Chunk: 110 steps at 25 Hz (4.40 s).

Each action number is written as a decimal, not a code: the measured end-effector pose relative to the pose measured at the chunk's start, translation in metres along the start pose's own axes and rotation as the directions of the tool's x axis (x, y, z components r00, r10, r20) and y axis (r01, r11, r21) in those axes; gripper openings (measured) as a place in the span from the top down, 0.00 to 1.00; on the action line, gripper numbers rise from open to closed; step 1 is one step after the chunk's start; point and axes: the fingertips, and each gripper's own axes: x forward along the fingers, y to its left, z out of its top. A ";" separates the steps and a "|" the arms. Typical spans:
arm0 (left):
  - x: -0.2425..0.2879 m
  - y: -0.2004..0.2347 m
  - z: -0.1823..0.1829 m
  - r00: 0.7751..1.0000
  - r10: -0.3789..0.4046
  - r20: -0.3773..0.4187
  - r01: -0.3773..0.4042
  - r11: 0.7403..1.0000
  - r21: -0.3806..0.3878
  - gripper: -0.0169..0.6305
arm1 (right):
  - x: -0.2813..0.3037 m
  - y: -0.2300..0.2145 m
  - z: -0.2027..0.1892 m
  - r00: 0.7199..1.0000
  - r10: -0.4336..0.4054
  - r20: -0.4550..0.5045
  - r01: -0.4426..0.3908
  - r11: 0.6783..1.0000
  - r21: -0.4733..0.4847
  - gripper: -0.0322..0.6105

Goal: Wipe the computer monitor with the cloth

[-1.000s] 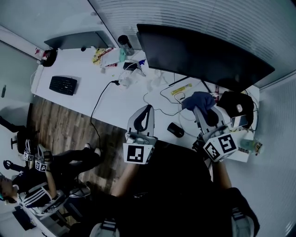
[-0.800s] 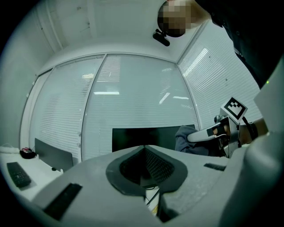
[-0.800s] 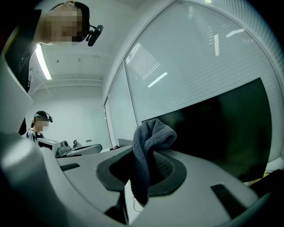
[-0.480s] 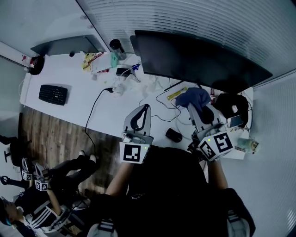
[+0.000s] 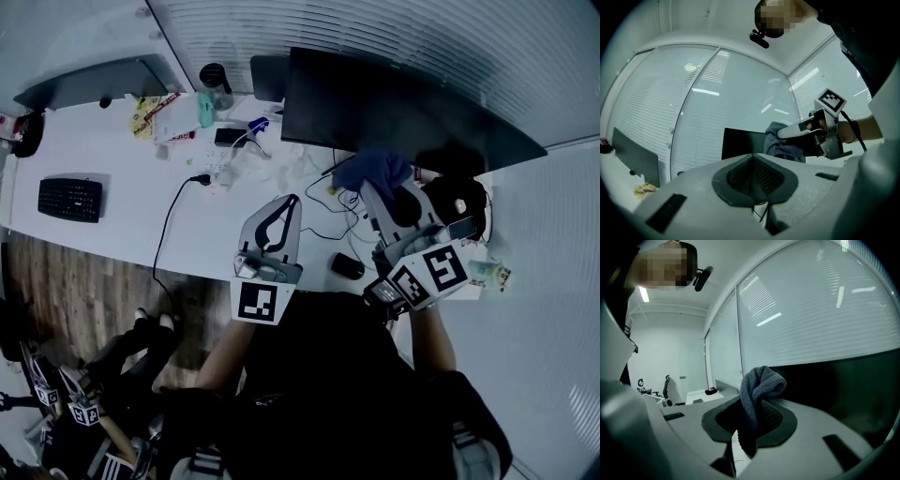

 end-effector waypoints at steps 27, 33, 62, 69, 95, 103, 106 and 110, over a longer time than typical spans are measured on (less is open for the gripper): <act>-0.018 0.065 0.010 0.999 0.007 0.050 -0.004 0.998 -0.060 0.96 | 0.143 0.007 0.082 0.999 -0.033 0.005 0.034 0.997 -0.073 0.84; -0.020 0.063 -0.002 1.000 0.000 0.014 0.001 0.999 -0.046 0.96 | 0.155 -0.001 0.075 0.998 -0.044 -0.038 0.040 0.994 -0.103 0.84; -0.011 0.038 -0.007 0.999 -0.051 -0.011 0.051 0.999 0.009 0.96 | 0.121 -0.057 0.073 0.991 -0.137 0.003 0.137 0.990 -0.038 0.84; -0.010 0.012 -0.014 0.998 -0.056 -0.028 0.056 0.998 0.007 0.96 | 0.095 -0.081 0.070 0.986 -0.167 0.014 0.167 0.986 -0.001 0.84; 0.033 -0.091 -0.009 0.996 -0.073 -0.044 0.074 0.997 0.018 0.96 | 0.029 -0.171 0.064 0.982 -0.188 -0.006 0.189 0.982 0.027 0.83; 0.046 -0.118 -0.008 0.997 -0.073 -0.027 0.073 0.997 0.025 0.96 | 0.012 -0.190 0.062 0.985 -0.171 -0.001 0.171 0.985 0.032 0.83; 0.053 -0.126 -0.007 0.997 -0.078 -0.022 0.078 0.997 0.025 0.96 | 0.009 -0.198 0.062 0.986 -0.166 -0.001 0.166 0.985 0.036 0.83; 0.060 -0.137 -0.010 0.996 -0.080 -0.035 0.081 0.996 0.032 0.96 | 0.002 -0.208 0.061 0.987 -0.159 0.000 0.158 0.987 0.040 0.82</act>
